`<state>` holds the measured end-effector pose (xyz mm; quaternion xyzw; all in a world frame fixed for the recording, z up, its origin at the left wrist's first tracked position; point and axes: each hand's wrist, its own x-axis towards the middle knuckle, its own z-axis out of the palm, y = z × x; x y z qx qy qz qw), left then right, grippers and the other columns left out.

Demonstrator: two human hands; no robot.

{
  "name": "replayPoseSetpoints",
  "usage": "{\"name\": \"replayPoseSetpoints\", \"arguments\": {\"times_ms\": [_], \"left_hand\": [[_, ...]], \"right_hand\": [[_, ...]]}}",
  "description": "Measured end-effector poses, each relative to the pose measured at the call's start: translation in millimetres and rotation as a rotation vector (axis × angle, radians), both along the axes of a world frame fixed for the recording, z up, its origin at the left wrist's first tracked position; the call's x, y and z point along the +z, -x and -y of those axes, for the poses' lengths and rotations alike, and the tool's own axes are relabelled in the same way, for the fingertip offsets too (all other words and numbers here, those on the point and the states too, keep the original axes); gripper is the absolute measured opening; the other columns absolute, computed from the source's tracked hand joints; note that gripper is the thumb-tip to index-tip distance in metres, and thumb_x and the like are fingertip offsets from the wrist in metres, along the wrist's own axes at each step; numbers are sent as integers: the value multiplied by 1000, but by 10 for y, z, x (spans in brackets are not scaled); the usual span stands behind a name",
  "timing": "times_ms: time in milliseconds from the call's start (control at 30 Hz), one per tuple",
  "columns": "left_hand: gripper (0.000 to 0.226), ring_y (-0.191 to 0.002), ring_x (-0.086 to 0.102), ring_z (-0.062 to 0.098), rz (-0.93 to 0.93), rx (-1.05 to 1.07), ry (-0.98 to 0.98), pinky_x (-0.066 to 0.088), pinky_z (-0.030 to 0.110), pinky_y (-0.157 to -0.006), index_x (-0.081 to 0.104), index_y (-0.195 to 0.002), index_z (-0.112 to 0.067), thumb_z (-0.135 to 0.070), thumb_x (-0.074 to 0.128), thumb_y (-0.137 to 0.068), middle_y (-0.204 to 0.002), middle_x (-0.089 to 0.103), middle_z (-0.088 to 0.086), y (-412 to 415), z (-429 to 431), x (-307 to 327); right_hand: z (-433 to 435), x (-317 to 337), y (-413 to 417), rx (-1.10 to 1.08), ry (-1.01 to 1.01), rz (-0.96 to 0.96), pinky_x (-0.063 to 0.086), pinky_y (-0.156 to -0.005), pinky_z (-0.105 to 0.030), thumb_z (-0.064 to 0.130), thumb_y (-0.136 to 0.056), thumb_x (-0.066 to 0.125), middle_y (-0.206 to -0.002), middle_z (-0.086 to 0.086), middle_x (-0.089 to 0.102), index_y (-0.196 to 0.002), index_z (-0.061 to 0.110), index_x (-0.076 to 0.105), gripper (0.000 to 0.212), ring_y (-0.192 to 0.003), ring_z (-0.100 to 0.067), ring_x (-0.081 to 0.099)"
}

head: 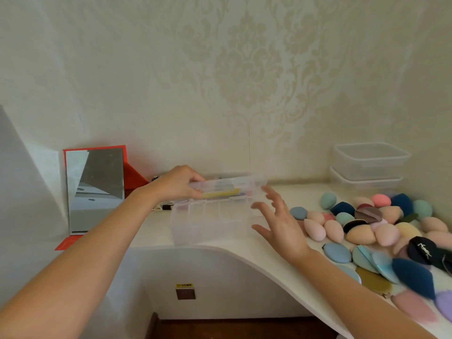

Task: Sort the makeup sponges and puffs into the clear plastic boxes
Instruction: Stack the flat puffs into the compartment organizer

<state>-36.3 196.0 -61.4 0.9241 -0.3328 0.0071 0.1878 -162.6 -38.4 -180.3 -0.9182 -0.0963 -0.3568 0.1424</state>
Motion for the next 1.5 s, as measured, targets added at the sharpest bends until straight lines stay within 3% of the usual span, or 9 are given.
{"name": "replayPoseSetpoints", "arguments": {"times_ms": [300, 500, 667, 867, 1067, 1167, 1300, 1400, 1500], "left_hand": [[21, -100, 62, 13, 119, 258, 448, 43, 22, -89, 71, -105, -8, -16, 66, -87, -109, 70, 4, -391, 136, -149], [25, -97, 62, 29, 170, 441, 157, 47, 40, -86, 71, -82, -18, -23, 49, -92, -97, 70, 2, -711, 149, -508], [19, -90, 59, 30, 156, 421, 130, 45, 36, -72, 62, -86, -15, -10, 44, -91, -95, 66, 8, -787, 155, -787], [38, -118, 45, 36, 305, 383, 285, 35, 43, -101, 59, -119, -6, 1, 52, -83, -120, 56, 19, -600, 111, -870], [50, -112, 46, 10, 256, 16, 370, 32, 24, -98, 61, -98, -23, 19, 43, -79, -115, 52, -4, 192, -90, -850], [66, -113, 49, 9, 272, -5, 383, 31, 26, -105, 60, -90, -29, 28, 35, -70, -113, 57, -4, 394, -316, -901], [62, -114, 46, 9, 286, 79, 356, 28, 18, -104, 60, -93, -26, 27, 37, -71, -112, 56, -5, 578, -504, -1006], [58, -116, 39, 2, 260, 90, 320, 20, -1, -98, 56, -101, -30, 21, 45, -77, -115, 52, -9, 660, -593, -1094], [44, -118, 41, 4, 299, 32, 270, 27, 15, -100, 56, -111, -30, 1, 66, -81, -118, 49, -12, 700, -626, -1134]], "right_hand": [[54, -112, -51, 22, -24, -4, 50, -49, -28, -7, -72, 70, -104, -1, 62, -96, 12, 59, 32, -73, -20, 63], [72, -127, -64, -49, 33, -60, 30, -42, -19, -20, -53, 65, -94, 3, 64, -100, 19, 48, 63, -58, -16, 54], [116, -104, -68, -72, -4, -79, 36, -40, -25, -17, -60, 63, -88, -1, 66, -99, 19, 45, 56, -59, -21, 56], [239, 1, -30, -32, -117, -257, 38, -53, -36, -16, -79, 43, -88, 4, 57, -115, 11, 50, 46, -65, -20, 46], [428, 103, 44, -1, -382, -384, 50, -89, -39, -4, -90, 43, -105, -2, 68, -109, 23, 57, 36, -100, -28, 62], [475, 204, 132, 9, -507, -388, 43, -98, -21, -2, -90, 50, -110, 12, 65, -100, 25, 63, 32, -110, -12, 59], [502, 364, 253, -35, -631, -380, 45, -73, -10, 6, -92, 53, -99, 15, 64, -93, 24, 63, 20, -80, 2, 57], [615, 382, 309, -156, -628, -386, 47, -62, -18, 12, -90, 57, -87, 6, 66, -86, 22, 64, 13, -73, -14, 61], [775, 440, 438, -276, -459, -522, 39, -58, -14, 14, -89, 58, -88, -2, 66, -90, 14, 66, 7, -78, -14, 56]]}}
